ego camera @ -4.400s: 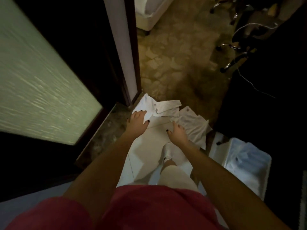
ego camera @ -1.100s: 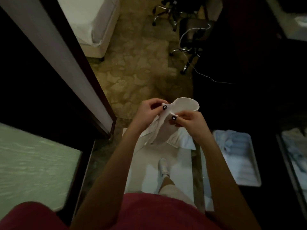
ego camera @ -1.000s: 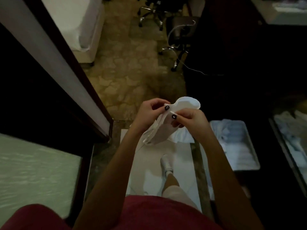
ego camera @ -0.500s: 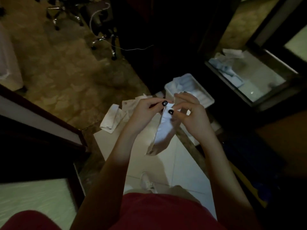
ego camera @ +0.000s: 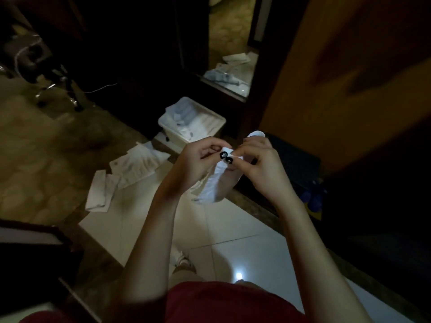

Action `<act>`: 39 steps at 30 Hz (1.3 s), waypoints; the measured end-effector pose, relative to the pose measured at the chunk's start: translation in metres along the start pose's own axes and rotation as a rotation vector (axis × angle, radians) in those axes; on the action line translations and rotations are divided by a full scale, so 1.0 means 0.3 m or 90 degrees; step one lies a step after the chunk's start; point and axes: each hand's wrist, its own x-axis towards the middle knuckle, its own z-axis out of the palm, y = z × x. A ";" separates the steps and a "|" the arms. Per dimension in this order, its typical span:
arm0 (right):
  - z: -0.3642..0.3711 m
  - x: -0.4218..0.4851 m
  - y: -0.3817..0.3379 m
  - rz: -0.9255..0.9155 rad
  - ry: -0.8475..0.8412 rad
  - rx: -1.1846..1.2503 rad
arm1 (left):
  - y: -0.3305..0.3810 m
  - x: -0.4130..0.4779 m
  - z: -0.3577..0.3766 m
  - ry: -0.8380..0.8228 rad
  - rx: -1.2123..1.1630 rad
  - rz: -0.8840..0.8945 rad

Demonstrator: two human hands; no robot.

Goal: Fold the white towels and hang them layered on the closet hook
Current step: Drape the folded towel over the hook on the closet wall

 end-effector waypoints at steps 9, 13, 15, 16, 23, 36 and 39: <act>-0.475 -0.268 0.239 0.123 0.048 -0.218 | 0.078 0.037 0.400 -0.068 -0.033 0.038; -0.597 -0.376 0.315 0.210 0.071 -0.154 | 0.107 0.058 0.510 -0.100 -0.058 0.089; -0.614 -0.430 0.328 0.209 0.137 -0.061 | 0.115 0.070 0.559 -0.122 -0.048 0.104; -0.619 -0.454 0.331 0.208 0.176 -0.022 | 0.118 0.078 0.578 -0.133 -0.049 0.103; -0.672 -0.545 0.334 0.156 0.351 0.146 | 0.165 0.105 0.684 -0.203 -0.078 0.070; -0.757 -0.672 0.361 0.223 0.331 0.232 | 0.237 0.081 0.820 -0.197 -0.035 0.049; -0.761 -0.687 0.357 0.211 0.337 0.258 | 0.244 0.075 0.818 -0.218 -0.014 0.039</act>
